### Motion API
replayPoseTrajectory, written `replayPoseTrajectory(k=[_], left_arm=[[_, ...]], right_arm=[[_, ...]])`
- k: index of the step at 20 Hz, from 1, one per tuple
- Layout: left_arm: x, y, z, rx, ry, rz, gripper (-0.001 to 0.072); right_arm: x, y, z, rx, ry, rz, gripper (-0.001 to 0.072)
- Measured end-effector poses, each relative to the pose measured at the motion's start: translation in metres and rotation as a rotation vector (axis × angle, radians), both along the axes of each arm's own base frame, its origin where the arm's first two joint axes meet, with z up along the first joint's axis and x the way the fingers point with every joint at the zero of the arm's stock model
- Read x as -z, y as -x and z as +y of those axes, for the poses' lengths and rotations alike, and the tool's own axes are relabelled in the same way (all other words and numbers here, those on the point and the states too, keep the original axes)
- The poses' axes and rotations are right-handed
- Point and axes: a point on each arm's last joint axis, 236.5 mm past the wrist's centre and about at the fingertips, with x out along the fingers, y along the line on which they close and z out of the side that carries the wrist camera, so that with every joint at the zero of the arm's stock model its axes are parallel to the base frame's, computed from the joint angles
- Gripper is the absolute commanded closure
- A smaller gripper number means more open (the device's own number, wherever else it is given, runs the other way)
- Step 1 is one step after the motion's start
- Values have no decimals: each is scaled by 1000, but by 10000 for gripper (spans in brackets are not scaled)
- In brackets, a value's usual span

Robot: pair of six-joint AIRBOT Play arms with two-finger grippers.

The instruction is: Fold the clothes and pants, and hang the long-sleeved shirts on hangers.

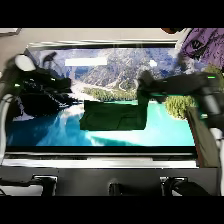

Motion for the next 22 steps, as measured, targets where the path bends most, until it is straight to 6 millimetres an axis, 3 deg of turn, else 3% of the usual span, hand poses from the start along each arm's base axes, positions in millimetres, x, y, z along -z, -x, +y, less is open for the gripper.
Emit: replayPoseTrajectory(k=[4, 9, 17, 22], left_arm=[[-18, 5, 48, -83, -37, -9, 689], [-23, 10, 68, -116, -52, -4, 689], [-24, 11, 72, -122, -55, 1, 689], [-24, 11, 72, -123, -56, 2, 689]], right_arm=[[32, -4, 78, -42, -70, 29, 684], [65, 0, 137, -60, -123, 61, 684], [94, -5, 168, -39, -171, 91, 683], [123, 6, 187, -66, -151, 138, 682]])
